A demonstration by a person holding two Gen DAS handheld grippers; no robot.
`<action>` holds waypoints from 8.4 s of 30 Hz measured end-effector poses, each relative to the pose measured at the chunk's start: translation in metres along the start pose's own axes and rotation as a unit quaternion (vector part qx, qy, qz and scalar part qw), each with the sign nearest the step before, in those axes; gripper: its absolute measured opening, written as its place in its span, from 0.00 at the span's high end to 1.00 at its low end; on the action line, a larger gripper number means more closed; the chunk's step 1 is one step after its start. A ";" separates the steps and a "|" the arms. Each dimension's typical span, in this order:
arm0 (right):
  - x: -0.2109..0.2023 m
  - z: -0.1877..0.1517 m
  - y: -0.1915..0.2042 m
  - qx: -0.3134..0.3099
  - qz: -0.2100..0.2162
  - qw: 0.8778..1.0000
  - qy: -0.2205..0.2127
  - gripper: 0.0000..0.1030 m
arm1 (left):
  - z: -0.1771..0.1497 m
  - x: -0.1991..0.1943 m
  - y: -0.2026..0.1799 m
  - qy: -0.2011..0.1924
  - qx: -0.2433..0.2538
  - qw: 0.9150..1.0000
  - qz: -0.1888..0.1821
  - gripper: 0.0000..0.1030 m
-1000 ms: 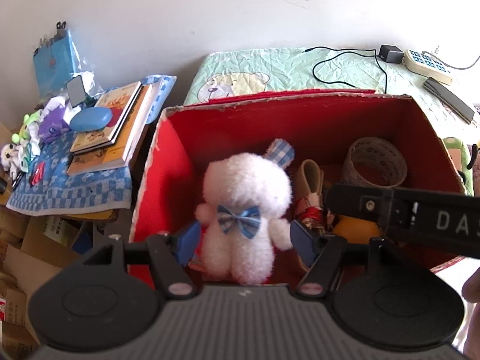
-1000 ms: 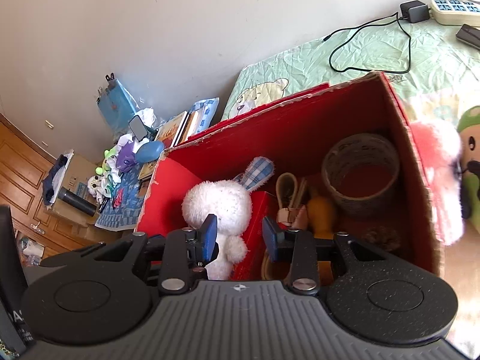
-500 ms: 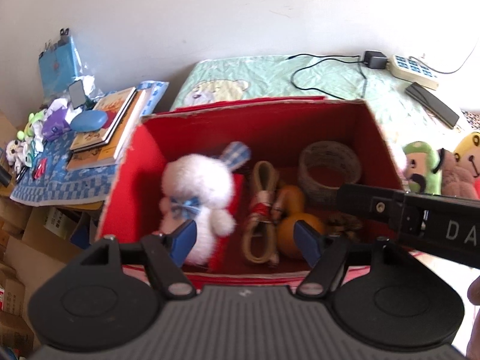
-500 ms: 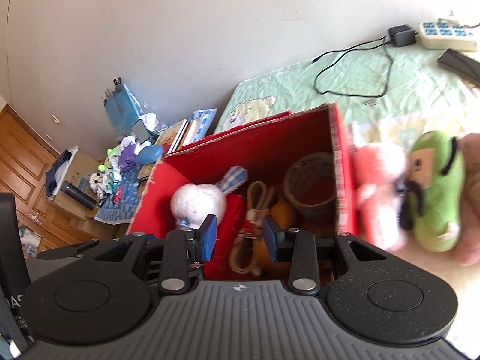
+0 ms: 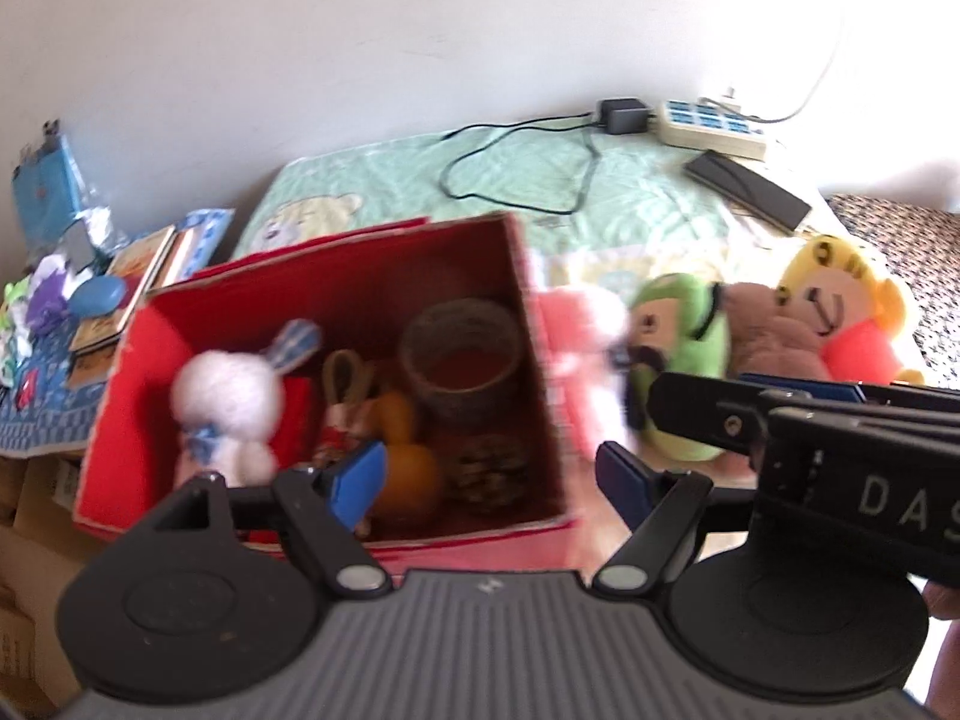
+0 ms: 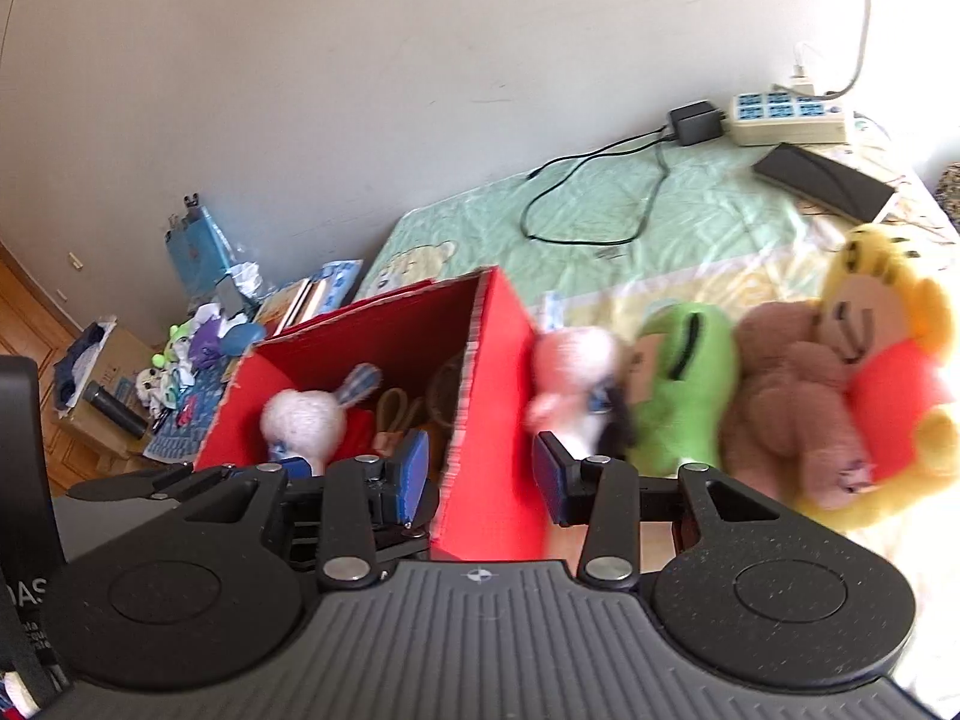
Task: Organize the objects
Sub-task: 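Open the right gripper to release the bunny and withdraw, then move the right gripper to the yellow tiger plush, then close the right gripper on the yellow tiger plush's pink body, then lift the yellow tiger with the right gripper toward the red box, then lower the yellow tiger into the red box beside the bunny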
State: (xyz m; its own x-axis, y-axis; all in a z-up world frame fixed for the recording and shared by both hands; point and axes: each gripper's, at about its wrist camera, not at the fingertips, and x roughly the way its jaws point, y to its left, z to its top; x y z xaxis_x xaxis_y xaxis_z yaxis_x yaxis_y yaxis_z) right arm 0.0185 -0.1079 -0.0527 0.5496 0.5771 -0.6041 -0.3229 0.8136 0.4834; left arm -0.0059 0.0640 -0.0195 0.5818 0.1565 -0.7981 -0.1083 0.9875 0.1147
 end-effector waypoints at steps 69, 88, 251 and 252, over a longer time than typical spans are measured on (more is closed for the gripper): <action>-0.082 0.012 -0.194 0.135 -0.089 0.986 -0.039 0.53 | 0.027 0.052 -0.208 0.044 0.118 0.983 -0.131 0.07; -0.023 0.035 -0.227 0.163 -0.064 0.984 0.011 0.48 | 0.048 0.104 -0.199 0.050 0.073 0.968 -0.235 0.14; 0.052 -0.024 0.050 0.076 -0.056 0.994 -0.049 0.68 | -0.012 0.037 0.086 -0.026 0.043 0.987 -0.151 0.06; 0.051 -0.025 0.050 0.075 -0.056 0.994 -0.049 0.68 | -0.012 0.035 0.087 -0.027 0.043 0.988 -0.148 0.03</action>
State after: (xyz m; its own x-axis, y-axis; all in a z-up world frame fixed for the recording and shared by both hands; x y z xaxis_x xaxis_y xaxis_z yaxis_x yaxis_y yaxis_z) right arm 0.0115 -0.0360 -0.0752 0.6513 0.4668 -0.5983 -0.1396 0.8487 0.5102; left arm -0.0048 0.1550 -0.0447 0.6198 -0.1404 -0.7721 0.1405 0.9878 -0.0668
